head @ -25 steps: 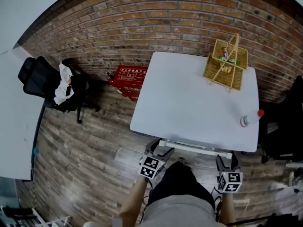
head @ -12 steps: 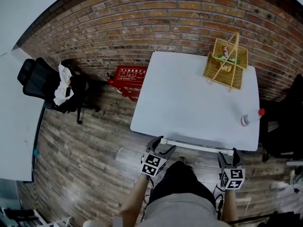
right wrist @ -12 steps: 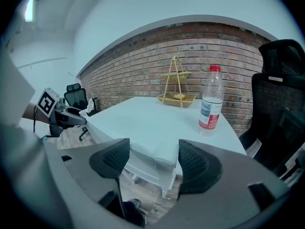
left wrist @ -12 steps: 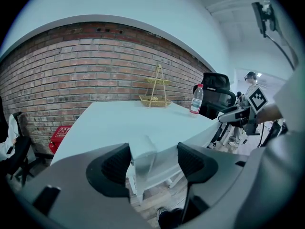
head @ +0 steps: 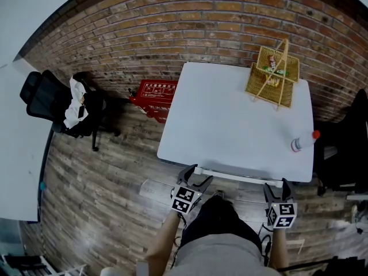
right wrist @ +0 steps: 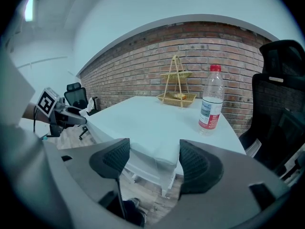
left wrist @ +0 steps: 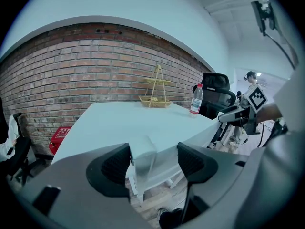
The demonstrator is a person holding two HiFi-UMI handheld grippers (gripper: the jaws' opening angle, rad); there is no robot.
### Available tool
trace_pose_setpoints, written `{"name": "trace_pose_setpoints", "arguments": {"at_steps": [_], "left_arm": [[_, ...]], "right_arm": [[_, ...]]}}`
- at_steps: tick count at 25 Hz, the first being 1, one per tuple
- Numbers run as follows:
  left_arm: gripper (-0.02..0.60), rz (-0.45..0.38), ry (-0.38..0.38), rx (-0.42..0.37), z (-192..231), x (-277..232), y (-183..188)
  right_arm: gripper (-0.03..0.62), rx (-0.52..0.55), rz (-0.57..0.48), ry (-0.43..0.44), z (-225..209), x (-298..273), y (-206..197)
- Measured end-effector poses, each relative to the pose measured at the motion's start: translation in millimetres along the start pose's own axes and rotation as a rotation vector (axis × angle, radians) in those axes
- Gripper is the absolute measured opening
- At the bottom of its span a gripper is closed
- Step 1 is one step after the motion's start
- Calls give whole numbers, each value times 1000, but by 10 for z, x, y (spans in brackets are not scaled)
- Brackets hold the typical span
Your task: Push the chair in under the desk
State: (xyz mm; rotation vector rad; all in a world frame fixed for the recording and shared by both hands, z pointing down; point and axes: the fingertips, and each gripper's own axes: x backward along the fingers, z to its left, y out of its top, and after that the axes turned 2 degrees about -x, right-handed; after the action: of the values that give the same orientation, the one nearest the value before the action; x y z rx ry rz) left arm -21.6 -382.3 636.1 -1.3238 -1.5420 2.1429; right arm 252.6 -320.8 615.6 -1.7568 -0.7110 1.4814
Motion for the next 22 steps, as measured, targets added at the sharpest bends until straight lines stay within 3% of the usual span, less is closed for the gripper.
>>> {"name": "trace_pose_setpoints", "arguments": {"at_steps": [9, 11, 15, 18, 19, 22], "left_arm": [[318, -12, 56, -5, -43, 70, -16], [318, -54, 72, 23, -43, 128, 52], [318, -194, 122, 174, 69, 300, 315], [311, -244, 136, 167, 59, 386, 542], [282, -260, 143, 155, 36, 412, 626], [109, -331, 170, 144, -33, 491, 893]], "right_arm": [[321, 85, -36, -36, 22, 123, 60], [321, 81, -76, -51, 7, 192, 152], [319, 99, -140, -46, 56, 306, 365], [318, 71, -192, -16, 142, 324, 502], [307, 59, -212, -10, 170, 330, 546], [132, 37, -287, -8, 265, 362, 715]]}}
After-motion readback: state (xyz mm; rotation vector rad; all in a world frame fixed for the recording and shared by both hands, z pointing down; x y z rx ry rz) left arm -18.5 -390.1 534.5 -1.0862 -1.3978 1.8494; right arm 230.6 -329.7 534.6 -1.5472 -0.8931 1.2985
